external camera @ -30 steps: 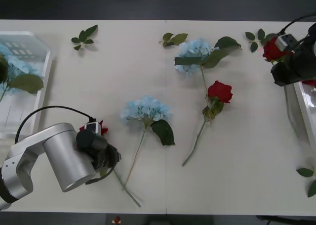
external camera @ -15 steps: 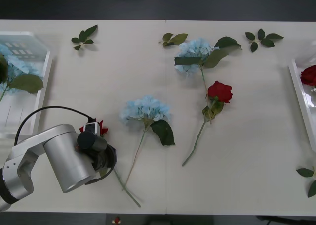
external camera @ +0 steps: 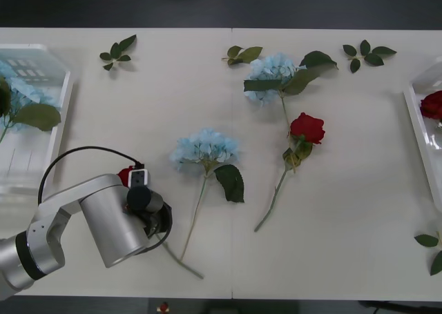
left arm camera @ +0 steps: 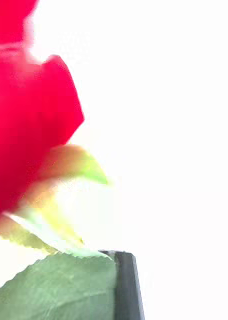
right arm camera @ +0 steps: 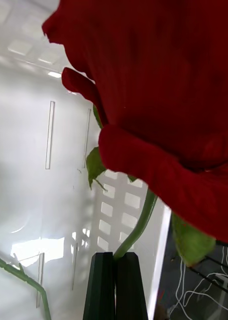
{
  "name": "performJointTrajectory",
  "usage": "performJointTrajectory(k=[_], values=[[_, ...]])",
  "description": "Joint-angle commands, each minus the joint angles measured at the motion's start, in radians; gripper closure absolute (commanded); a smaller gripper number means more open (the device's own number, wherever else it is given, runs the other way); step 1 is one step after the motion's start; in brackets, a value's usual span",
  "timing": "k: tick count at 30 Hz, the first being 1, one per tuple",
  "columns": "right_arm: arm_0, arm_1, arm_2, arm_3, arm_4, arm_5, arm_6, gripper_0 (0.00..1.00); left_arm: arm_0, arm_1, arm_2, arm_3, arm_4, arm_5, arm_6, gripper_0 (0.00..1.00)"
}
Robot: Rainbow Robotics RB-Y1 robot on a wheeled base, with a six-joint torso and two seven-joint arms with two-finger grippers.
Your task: Put the red flowers into the right box and the blue flowers into the left box
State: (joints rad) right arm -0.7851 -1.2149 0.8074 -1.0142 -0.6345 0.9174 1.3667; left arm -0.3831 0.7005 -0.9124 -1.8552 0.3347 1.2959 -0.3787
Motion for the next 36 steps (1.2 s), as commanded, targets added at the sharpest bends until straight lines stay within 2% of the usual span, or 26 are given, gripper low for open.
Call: performJointTrajectory(k=[1,4,9,15,16,20,23,29,36], values=[[-0.016,0.029,-0.022,0.089,0.033,-0.058,0.038,1.00,0.000,0.034,0.010,-0.056,-0.036,0.011,0.011,1.00],[-0.017,0.052,-0.022,0.140,0.042,-0.101,0.035,1.00,0.000,0.062,0.010,-0.118,-0.060,0.046,0.011,1.00],[-0.016,0.090,-0.020,0.218,0.090,-0.166,0.038,1.00,0.001,0.113,0.046,-0.272,-0.074,0.187,0.004,1.00],[-0.016,0.095,-0.020,0.246,0.090,-0.189,0.049,1.00,0.001,0.140,0.124,-0.392,-0.046,0.322,-0.062,1.00],[-0.016,0.095,-0.020,0.246,0.090,-0.189,0.051,0.92,0.001,0.140,0.144,-0.403,-0.032,0.341,-0.080,1.00],[-0.016,0.095,-0.020,0.246,0.090,-0.189,0.060,0.38,0.001,0.136,0.277,-0.440,0.064,0.415,-0.235,1.00],[-0.016,0.095,-0.020,0.246,0.090,-0.189,0.066,0.18,0.001,0.122,0.386,-0.443,0.144,0.447,-0.362,1.00],[-0.016,0.094,-0.020,0.236,0.076,-0.189,0.084,0.05,0.000,0.051,0.618,-0.423,0.290,0.454,-0.684,1.00],[-0.016,0.055,-0.020,0.181,-0.105,-0.187,0.120,0.00,-0.014,-0.059,0.799,-0.392,0.449,0.396,-0.990,1.00]])
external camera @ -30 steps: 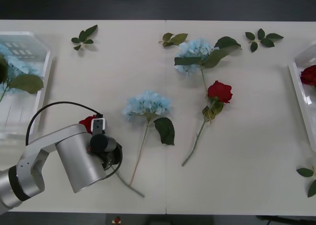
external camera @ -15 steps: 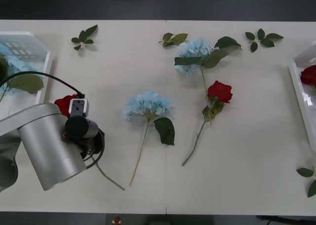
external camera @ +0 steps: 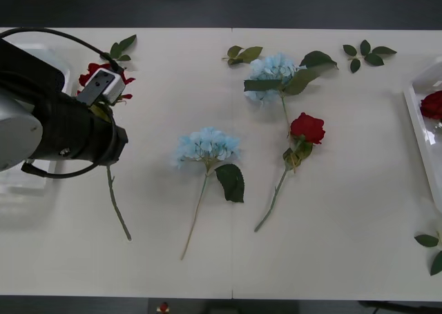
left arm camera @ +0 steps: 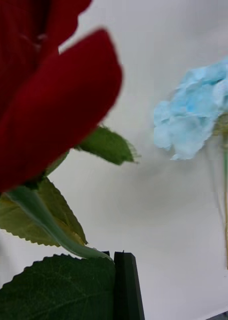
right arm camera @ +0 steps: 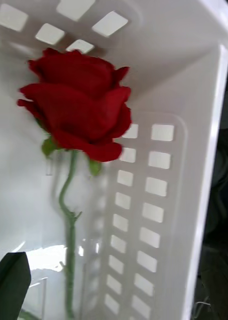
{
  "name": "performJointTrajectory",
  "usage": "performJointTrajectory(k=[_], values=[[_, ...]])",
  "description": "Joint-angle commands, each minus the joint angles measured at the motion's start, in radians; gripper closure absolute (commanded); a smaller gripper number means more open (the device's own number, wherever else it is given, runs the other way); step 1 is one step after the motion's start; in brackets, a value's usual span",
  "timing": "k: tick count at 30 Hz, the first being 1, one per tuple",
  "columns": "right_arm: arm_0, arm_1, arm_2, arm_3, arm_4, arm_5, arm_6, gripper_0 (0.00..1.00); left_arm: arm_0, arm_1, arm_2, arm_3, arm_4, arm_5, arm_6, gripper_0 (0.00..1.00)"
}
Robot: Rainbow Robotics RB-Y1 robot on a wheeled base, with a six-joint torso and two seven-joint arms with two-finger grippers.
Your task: Put the red flowers into the right box and the blue flowers into the left box
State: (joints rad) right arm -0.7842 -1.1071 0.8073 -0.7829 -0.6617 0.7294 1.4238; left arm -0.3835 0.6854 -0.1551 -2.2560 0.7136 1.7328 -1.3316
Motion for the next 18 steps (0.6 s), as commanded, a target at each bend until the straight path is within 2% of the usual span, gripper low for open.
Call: performJointTrajectory(k=[1,8,12,18], values=[[-0.018,-0.063,-0.020,-0.070,-0.131,0.004,0.073,0.00,-0.020,-0.058,0.065,0.015,0.110,-0.070,-0.081,1.00],[-0.017,-0.123,-0.023,-0.236,-0.386,0.031,0.162,0.00,-0.032,-0.081,0.077,0.056,0.283,-0.292,-0.233,1.00],[-0.017,-0.171,-0.033,-0.361,-0.549,0.036,0.245,0.00,-0.041,-0.090,0.077,0.130,0.422,-0.426,-0.331,1.00],[-0.017,-0.212,-0.059,-0.538,-0.771,0.051,0.354,0.00,-0.080,-0.090,0.077,0.317,0.799,-0.558,-0.514,1.00]])
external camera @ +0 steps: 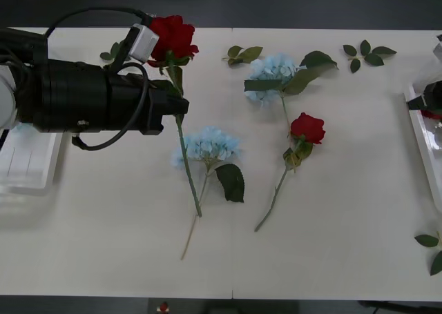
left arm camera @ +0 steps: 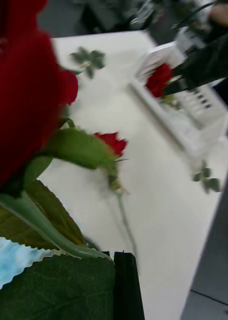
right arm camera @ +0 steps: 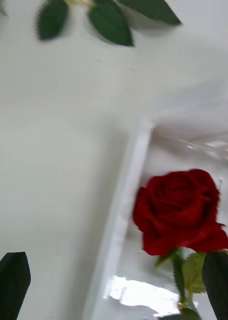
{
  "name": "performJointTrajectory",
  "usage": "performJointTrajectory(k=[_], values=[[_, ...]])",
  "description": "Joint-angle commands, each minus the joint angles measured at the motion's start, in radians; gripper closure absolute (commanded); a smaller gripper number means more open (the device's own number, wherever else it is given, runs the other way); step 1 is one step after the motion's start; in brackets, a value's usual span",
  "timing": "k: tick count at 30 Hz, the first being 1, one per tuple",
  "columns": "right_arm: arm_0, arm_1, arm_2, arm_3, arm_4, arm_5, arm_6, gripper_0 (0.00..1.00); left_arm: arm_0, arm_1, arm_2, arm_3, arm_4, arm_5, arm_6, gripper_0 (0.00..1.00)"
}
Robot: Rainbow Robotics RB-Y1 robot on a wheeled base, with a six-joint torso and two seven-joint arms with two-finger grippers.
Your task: Put the red flowers into the right box and the blue flowers into the left box
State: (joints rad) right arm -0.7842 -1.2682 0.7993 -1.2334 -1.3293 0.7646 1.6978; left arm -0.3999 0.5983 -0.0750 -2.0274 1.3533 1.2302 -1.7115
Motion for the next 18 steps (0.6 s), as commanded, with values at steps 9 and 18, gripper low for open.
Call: performJointTrajectory(k=[9,18], values=[[-0.012,-0.049,-0.104,-0.213,-0.556,0.050,0.293,0.00,-0.169,-0.003,-0.011,0.300,0.437,-0.058,-0.422,1.00],[0.204,0.040,-0.345,-0.247,-0.904,0.159,0.701,0.00,-0.235,-0.003,-0.058,0.455,0.607,-0.058,-0.694,1.00]])
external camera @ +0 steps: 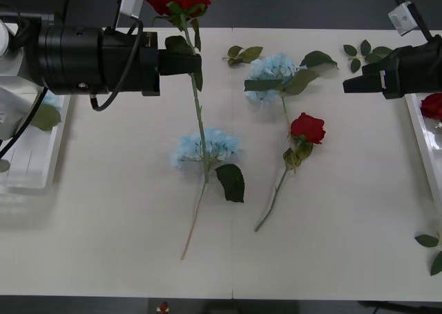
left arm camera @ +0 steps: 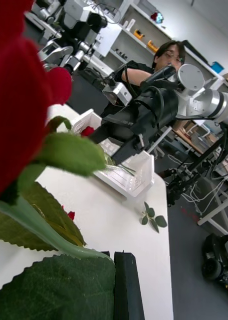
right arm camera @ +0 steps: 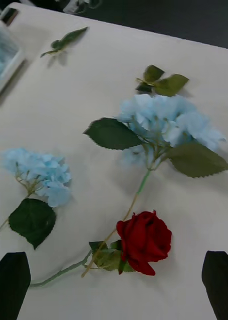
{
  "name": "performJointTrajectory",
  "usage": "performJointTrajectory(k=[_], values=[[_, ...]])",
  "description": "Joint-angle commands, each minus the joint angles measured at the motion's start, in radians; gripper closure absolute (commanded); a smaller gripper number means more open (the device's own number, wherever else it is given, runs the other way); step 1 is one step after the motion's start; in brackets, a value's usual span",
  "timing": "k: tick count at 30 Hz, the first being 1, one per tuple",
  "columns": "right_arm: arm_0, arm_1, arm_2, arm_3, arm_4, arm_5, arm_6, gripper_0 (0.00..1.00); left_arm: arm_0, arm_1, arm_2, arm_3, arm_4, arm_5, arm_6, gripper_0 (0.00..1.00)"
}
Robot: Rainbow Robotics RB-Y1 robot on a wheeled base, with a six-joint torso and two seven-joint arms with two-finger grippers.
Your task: Put the red flowers into the right box and the blue flowers into the left box
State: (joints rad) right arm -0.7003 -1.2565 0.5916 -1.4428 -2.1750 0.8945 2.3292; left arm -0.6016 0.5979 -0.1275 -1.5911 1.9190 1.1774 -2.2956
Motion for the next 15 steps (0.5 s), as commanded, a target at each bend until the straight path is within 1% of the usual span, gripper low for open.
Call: performJointTrajectory(k=[1,2,3,5,6,9,11,15], values=[[0.165,0.029,-0.174,-0.065,-0.089,0.035,0.107,0.00,-0.033,-0.003,-0.007,0.022,0.049,-0.005,-0.119,1.00],[0.211,0.034,-0.205,-0.097,-0.121,0.034,0.139,0.00,-0.032,-0.003,-0.007,0.020,0.051,-0.005,-0.119,1.00],[0.237,0.038,-0.223,-0.114,-0.141,0.034,0.156,0.00,-0.033,-0.003,-0.007,0.020,0.052,-0.004,-0.119,1.00],[0.338,0.065,-0.297,-0.174,-0.210,0.034,0.228,0.00,-0.033,-0.003,-0.007,0.022,0.054,0.004,-0.117,1.00],[0.364,0.072,-0.312,-0.189,-0.227,0.034,0.246,0.00,-0.033,-0.003,-0.007,0.022,0.055,0.004,-0.117,1.00],[0.490,0.129,-0.378,-0.266,-0.318,0.034,0.358,0.00,-0.033,-0.003,-0.007,0.022,0.054,0.004,-0.120,1.00],[0.541,0.150,-0.391,-0.300,-0.361,0.035,0.376,0.00,-0.033,-0.003,-0.009,0.023,0.052,0.004,-0.120,1.00],[0.599,0.204,-0.391,-0.347,-0.419,0.035,0.376,0.00,-0.033,-0.003,-0.009,0.023,0.052,0.004,-0.120,1.00]])
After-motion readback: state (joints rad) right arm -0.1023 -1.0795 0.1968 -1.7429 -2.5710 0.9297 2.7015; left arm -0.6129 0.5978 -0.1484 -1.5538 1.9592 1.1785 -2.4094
